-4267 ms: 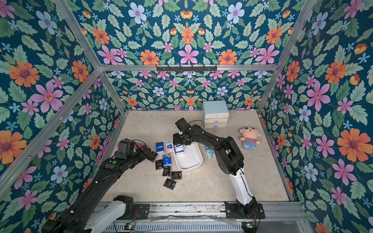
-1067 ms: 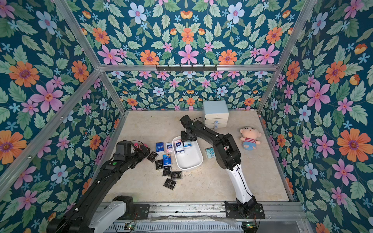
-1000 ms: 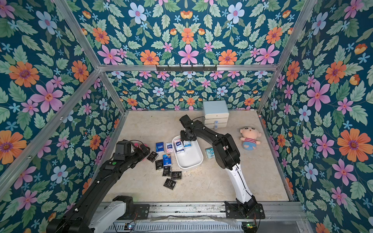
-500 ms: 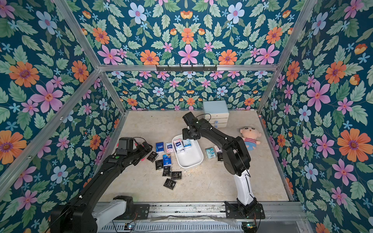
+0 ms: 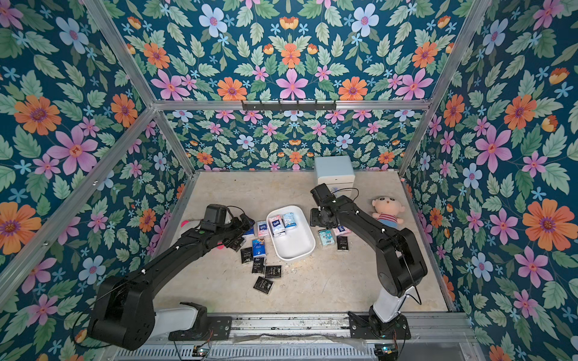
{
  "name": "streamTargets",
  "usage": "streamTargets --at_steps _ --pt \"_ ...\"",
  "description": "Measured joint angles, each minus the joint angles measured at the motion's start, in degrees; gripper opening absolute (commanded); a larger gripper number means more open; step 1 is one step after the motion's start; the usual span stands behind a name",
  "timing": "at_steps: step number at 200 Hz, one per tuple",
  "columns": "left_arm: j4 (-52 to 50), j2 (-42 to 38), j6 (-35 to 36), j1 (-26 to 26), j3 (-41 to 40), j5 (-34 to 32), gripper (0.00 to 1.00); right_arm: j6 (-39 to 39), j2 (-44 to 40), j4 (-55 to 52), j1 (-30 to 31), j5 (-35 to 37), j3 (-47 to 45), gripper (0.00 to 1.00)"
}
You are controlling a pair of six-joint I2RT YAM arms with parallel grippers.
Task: Put the pocket tissues into the storage box
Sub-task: Pick up the pocket tissues from the center of the board.
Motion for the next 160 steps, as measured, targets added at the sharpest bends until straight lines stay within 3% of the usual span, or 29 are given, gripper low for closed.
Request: streamTargets --at_steps 28,66,108,160 --pt "1.95 3.72 -1.49 -3.85 3.34 -1.27 0.99 -1.18 -0.92 1.01 -0.87 0.15 -4.9 0.73" --pt "2.67 4.11 -2.8 -4.92 5.14 -3.08 0.99 -3.87 1.38 2.62 -1.05 -0.46 -7.19 0.81" --pt "1.46 0.22 -2.99 -4.92 3.69 -5.01 0.99 -6.36 5.18 4.13 -1.09 0.2 -6.71 0.81" --pt "-0.33 -5.01 -4.31 -4.92 -0.59 -7.91 0.99 -8.96 8.83 5.16 -1.09 1.51 -5.09 0.68"
